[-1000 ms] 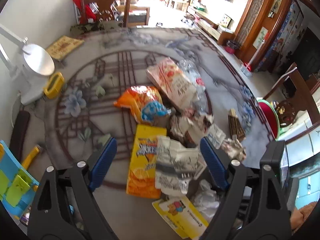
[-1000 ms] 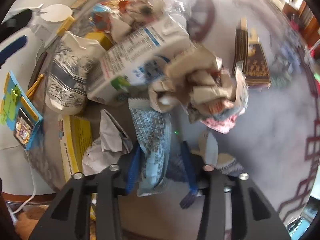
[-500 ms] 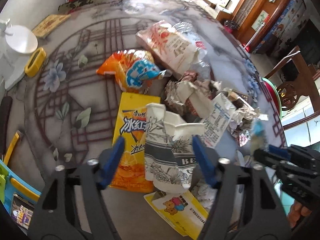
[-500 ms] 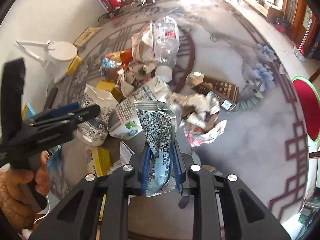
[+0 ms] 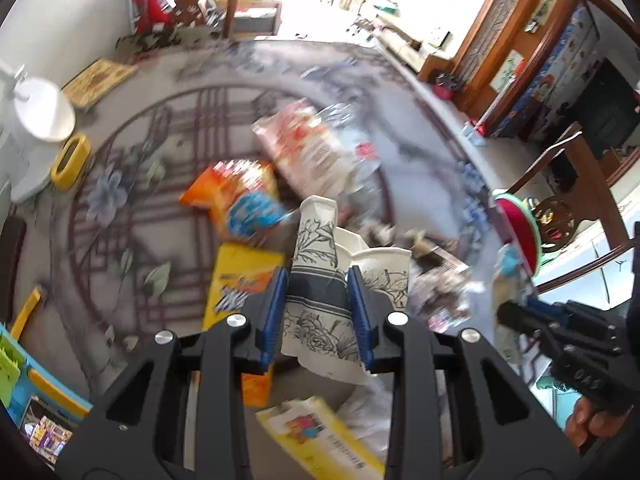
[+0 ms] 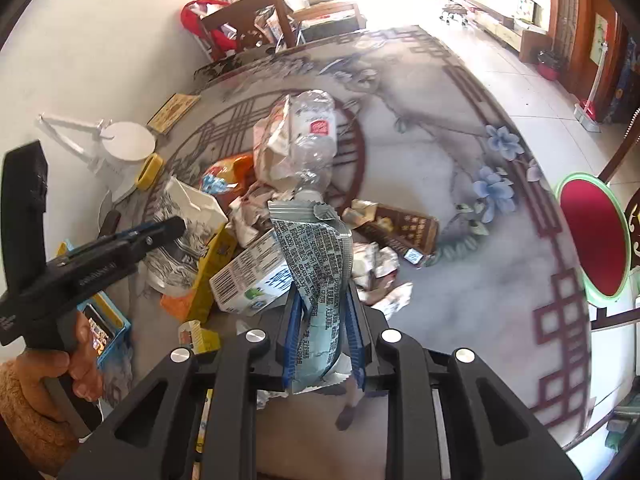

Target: Collect trash

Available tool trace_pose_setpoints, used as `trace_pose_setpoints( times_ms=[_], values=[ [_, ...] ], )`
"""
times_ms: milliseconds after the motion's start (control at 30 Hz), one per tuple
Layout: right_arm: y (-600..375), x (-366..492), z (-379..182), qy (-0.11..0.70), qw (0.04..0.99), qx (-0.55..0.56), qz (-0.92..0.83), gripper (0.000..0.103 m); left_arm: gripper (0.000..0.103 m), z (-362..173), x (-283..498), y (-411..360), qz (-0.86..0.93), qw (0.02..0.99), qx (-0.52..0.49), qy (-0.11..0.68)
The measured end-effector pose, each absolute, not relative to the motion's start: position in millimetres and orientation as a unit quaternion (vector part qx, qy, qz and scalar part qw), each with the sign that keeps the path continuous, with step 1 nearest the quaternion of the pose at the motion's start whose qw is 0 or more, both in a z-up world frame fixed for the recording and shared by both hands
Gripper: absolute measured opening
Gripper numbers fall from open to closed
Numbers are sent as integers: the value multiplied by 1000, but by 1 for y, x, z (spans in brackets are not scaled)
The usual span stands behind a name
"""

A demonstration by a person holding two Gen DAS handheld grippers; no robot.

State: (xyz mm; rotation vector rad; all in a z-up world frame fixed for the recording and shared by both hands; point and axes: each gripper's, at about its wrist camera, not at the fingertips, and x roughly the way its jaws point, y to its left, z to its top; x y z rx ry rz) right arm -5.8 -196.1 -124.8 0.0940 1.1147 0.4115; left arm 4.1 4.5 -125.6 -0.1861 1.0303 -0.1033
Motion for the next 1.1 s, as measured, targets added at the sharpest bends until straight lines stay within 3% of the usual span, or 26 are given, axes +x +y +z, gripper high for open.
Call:
trace_pose_setpoints(
  times_ms=[900,933,1000,1100],
  values=[
    [-332,44,-119,519,835,82,165,22,25,-106,70,-143,-101,865,-48,489],
    [-336,45,-117,517,836,82,166,22,26,-105,69,-141,-90,868,-47,486],
    [-343,48,-116,515,837,81,167,22,42,-107,68,-134,-68,870,-52,486],
    [-346,51,-119,520,832,79,176,22,51,-118,62,-124,-47,862,-54,502]
  ],
)
